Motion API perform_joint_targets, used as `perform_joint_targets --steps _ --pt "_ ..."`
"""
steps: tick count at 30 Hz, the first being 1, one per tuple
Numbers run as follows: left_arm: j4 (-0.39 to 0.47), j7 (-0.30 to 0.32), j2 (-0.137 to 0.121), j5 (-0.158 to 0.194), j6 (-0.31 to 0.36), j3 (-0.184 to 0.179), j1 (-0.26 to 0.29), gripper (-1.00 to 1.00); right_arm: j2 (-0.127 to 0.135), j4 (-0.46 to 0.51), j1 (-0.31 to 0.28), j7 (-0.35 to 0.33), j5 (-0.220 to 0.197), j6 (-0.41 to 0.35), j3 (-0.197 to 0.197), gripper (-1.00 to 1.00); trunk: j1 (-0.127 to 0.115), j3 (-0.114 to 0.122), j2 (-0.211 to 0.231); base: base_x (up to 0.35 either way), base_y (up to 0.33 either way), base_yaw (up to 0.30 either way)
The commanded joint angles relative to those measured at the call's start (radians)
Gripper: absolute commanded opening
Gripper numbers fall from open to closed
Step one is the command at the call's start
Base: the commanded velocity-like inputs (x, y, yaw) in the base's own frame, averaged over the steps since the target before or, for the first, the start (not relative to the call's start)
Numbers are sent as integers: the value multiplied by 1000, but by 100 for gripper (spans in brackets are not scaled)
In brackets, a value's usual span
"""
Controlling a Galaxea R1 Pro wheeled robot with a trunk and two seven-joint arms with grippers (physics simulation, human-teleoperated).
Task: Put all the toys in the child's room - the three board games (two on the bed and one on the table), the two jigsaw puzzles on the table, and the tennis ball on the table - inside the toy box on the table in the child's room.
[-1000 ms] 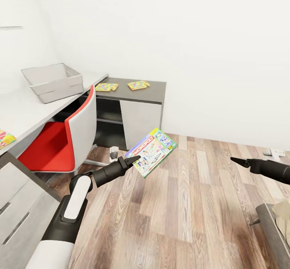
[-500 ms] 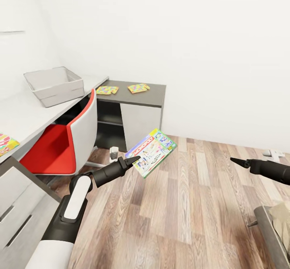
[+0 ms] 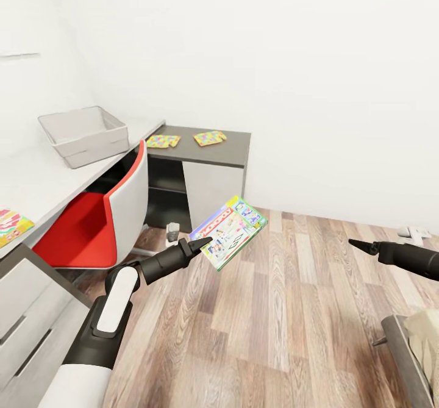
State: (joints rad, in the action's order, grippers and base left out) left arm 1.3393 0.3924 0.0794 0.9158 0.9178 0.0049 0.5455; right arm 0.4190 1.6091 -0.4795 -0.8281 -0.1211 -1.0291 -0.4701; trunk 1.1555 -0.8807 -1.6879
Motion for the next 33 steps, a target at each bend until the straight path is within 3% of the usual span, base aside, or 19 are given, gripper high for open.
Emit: perform_joint_targets --steps 1,33 --pt "0 2 0 -4 4 1 1 -100 0 0 -1 2 -7 -7 -1 100 -4 2 7 0 0 0" --pt "0 3 0 -5 4 1 1 -100 0 0 -1 1 -8 -7 -1 100 -127 103 231 0 0 0"
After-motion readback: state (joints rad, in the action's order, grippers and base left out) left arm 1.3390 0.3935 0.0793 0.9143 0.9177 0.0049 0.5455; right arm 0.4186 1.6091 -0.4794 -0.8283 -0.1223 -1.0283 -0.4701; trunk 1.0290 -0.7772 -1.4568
